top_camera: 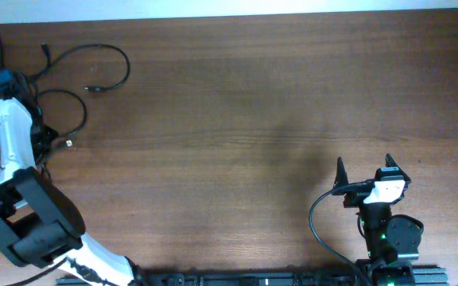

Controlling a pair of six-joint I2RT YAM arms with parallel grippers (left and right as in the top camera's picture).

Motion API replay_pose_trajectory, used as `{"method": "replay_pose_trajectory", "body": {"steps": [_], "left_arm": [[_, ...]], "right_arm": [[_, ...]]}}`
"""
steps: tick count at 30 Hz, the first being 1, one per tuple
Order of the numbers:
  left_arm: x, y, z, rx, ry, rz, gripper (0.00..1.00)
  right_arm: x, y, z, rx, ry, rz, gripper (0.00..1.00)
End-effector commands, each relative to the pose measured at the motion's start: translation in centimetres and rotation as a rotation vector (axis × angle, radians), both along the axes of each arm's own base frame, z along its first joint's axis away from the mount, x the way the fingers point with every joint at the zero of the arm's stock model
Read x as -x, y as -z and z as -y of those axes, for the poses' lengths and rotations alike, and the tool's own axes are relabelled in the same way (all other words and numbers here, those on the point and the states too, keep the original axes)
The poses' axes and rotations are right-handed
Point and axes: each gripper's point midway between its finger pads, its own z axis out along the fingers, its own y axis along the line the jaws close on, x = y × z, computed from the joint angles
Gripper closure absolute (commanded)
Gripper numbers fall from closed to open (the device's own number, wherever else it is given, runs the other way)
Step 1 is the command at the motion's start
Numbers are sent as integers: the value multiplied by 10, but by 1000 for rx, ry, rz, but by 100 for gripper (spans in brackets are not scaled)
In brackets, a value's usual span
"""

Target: Untangle cables

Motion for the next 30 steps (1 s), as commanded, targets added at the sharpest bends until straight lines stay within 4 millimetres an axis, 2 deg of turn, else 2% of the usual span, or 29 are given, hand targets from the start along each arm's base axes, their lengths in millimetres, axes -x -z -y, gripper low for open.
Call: {"method": "replay_pose_trajectory", "body": {"steps": [1,4,8,10,11,13,17,18,19,20,21,22,23,25,27,28,30], "left_arm": [[7,28,11,58,-25,-1,98],[23,41,13,52,-108,-20,99],[61,74,11,62,-212,-72,98],[74,82,7,66,-244,-79,97],[76,82,6,68,-253,-79,96],[77,83,5,77,-263,-74,88],[72,86,10,115,-266,-47,86],[72,86,10,113,-265,-46,82],[72,86,10,113,-265,-45,63],[71,87,10,112,-265,-42,40],[70,87,9,110,-265,-37,34],[67,87,8,109,-265,-26,32],[64,88,9,120,-265,-11,25],[50,82,6,140,-220,25,24],[24,70,7,214,-85,90,20],[4,59,12,274,-13,155,13],[-26,38,20,349,73,273,12]], "right_arm": [[0,3,2,4,9,-4,2],[0,3,2,4,9,-4,2],[0,3,2,4,9,-4,2],[0,3,2,4,9,-4,2],[0,3,2,4,9,-4,2],[0,3,2,4,9,-4,2],[0,3,2,4,9,-4,2],[0,3,2,4,9,-4,2],[0,3,2,4,8,-4,2],[0,3,2,4,9,-4,2],[0,3,2,4,9,-4,2],[0,3,2,4,9,-4,2],[0,3,2,4,9,-4,2],[0,3,2,4,9,-4,2],[0,3,2,4,9,-4,2],[0,3,2,4,8,-4,2],[0,3,2,4,9,-4,2]]}}
